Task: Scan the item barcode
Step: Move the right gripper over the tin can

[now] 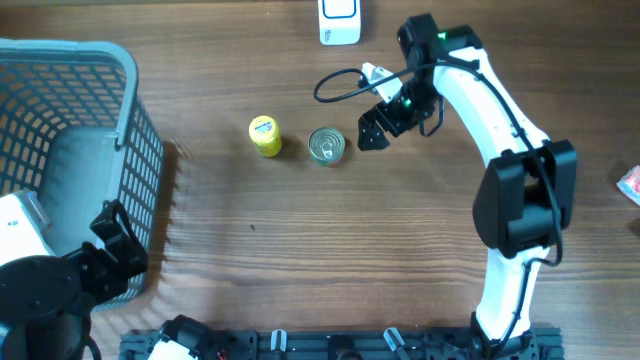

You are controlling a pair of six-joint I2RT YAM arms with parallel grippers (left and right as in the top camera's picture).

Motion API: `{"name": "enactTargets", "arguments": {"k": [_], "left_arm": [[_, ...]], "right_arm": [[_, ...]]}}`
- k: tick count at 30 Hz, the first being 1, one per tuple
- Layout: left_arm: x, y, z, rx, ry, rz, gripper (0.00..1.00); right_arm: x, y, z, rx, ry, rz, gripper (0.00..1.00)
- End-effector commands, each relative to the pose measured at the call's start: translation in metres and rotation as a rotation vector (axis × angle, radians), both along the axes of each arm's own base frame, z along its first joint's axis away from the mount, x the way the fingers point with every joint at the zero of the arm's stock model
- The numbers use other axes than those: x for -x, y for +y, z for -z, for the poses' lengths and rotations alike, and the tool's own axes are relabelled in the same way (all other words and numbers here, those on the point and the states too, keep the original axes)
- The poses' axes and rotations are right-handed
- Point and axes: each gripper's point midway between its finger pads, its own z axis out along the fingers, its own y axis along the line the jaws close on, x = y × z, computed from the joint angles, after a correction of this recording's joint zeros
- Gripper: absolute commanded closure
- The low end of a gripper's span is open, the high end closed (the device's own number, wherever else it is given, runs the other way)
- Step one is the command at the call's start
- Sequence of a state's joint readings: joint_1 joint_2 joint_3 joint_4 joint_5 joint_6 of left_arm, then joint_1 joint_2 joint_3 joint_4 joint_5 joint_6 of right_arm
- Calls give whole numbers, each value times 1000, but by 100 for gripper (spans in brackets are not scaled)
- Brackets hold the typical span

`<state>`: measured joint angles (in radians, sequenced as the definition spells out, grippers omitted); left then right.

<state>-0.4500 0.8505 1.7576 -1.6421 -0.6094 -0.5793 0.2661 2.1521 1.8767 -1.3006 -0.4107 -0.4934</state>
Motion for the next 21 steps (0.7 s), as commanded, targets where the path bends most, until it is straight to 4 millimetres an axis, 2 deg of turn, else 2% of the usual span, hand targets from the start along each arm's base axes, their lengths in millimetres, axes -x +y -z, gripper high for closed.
{"name": "enactTargets", "arguments": {"k": [1,4,8,11,15,21], "left_arm": [[2,4,-1,0,-12,-19,0],[2,4,-1,0,-12,-19,0],[2,4,-2,0,-13,-19,0],[2,4,-1,0,-12,-19,0],[2,3,-1,3,-10,-15,0],[1,2,-1,6,-9,-11,0]], "right_arm": [[-14,9,-1,7,-122,-222,0],[-16,16,6,39,-144,-259,0],[-23,41,16,48,-215,-337,0],[-36,55,34,131,-295,-390,0],[-29,77,55,140,-294,-463,0],[-24,81,80,158,-260,-497,0]]}}
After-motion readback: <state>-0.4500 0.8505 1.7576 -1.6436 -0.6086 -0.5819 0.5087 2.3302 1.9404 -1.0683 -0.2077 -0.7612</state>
